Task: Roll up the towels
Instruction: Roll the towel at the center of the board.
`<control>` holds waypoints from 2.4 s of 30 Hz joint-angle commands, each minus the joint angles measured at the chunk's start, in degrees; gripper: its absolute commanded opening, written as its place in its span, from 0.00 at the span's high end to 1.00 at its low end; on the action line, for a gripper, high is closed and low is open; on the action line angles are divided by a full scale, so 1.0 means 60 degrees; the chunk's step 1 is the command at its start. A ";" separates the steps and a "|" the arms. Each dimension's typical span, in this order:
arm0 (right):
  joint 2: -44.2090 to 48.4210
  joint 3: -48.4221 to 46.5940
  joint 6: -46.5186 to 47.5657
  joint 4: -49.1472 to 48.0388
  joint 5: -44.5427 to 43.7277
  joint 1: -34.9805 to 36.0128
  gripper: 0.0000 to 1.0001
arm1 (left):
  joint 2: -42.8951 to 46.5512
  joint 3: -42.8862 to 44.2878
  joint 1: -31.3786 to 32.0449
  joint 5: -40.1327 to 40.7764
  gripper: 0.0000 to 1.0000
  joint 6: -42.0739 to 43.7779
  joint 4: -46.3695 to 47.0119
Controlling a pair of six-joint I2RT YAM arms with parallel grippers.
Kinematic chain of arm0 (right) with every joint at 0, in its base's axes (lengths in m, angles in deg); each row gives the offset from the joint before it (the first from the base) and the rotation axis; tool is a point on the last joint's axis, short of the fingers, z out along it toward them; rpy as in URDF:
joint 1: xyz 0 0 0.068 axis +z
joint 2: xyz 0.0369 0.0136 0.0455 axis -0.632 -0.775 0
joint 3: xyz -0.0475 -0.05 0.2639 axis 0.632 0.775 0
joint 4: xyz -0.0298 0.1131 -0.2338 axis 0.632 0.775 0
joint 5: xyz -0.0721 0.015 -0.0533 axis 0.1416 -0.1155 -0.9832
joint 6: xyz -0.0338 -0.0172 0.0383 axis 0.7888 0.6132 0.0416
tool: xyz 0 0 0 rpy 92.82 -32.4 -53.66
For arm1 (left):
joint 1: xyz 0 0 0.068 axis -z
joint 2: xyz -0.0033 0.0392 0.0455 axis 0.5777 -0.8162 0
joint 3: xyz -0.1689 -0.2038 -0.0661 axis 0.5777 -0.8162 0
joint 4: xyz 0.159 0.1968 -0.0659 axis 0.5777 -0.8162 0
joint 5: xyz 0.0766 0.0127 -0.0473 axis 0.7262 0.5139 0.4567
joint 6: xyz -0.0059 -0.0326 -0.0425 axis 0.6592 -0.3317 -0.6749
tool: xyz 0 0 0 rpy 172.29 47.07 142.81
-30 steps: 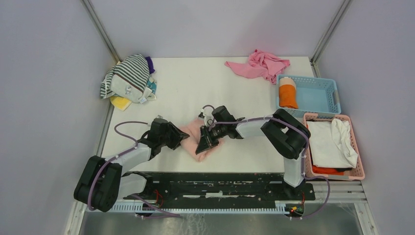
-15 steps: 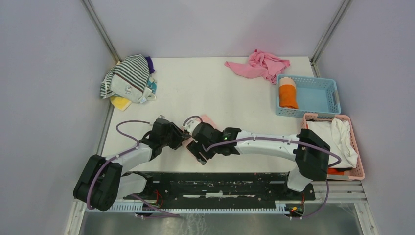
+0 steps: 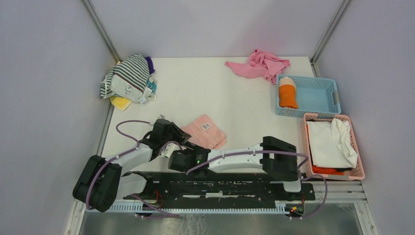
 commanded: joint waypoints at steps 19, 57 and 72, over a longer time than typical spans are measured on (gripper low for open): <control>0.0755 0.3033 -0.0557 -0.0990 0.3716 -0.2033 0.82 | 0.1962 -0.0579 0.0234 0.0719 0.40 -0.0769 -0.0987; -0.0546 0.4466 -0.3090 -0.4907 1.2806 -0.6181 0.76 | -0.0685 -0.0282 -0.0362 0.0709 0.32 0.0517 -0.0158; 0.3713 0.3478 -0.1016 -0.1647 0.3304 -0.3230 0.32 | -0.0435 -0.0681 -0.0323 0.0547 0.41 0.0343 -0.0151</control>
